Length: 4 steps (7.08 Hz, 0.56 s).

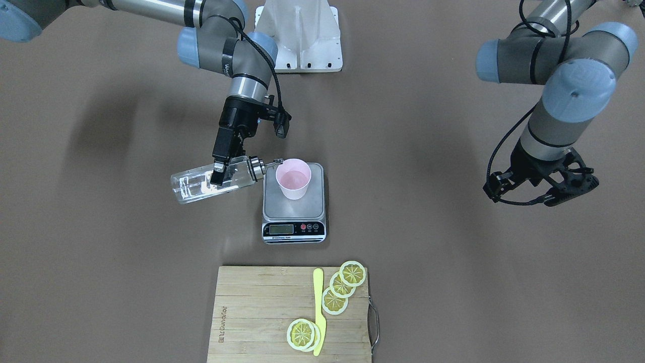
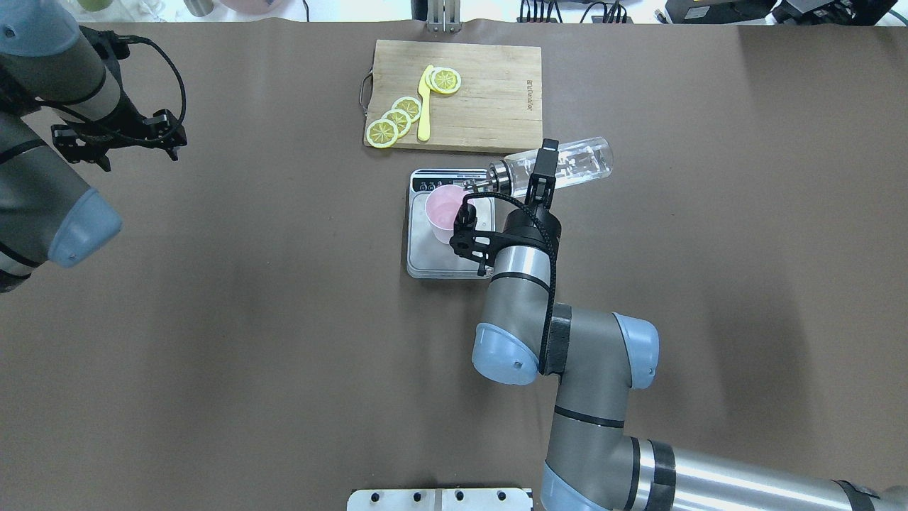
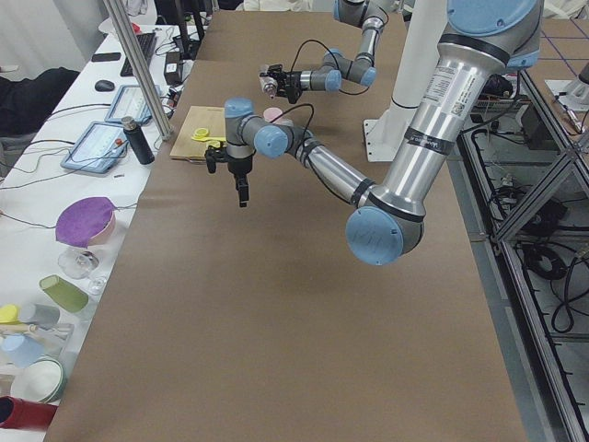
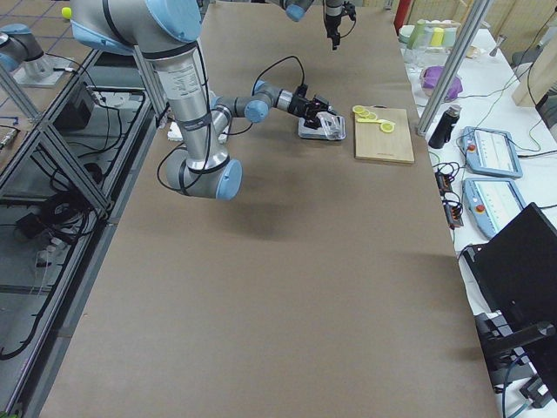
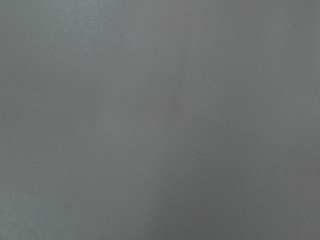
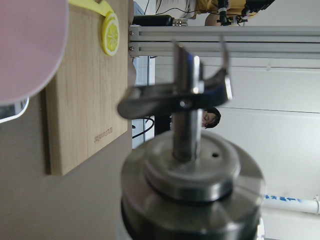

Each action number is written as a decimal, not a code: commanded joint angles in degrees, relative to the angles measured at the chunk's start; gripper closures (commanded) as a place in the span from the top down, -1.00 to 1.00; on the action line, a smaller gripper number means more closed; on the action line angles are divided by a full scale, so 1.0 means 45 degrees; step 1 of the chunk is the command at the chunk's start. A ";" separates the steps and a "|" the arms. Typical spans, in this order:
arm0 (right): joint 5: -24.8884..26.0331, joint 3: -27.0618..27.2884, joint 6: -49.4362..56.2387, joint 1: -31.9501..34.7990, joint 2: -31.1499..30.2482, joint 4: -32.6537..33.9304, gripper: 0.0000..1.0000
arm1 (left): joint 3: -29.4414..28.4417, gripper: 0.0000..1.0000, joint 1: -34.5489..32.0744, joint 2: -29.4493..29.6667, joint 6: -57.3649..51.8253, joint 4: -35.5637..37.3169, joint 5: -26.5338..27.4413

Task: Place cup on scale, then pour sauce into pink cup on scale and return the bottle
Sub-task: 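Tilt the bottle spout down into the pink cup with the right gripper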

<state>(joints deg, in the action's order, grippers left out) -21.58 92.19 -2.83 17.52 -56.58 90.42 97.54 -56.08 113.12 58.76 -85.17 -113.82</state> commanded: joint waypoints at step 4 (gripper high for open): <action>0.2625 -0.0935 0.0511 0.0033 -0.0062 -0.0035 -1.00 | -0.0621 0.97 -0.0097 -0.0001 -0.0207 -0.0567 -0.0019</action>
<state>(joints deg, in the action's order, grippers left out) -11.79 88.65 -0.63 17.73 -56.38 90.31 94.86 -56.47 113.12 57.87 -87.63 -113.90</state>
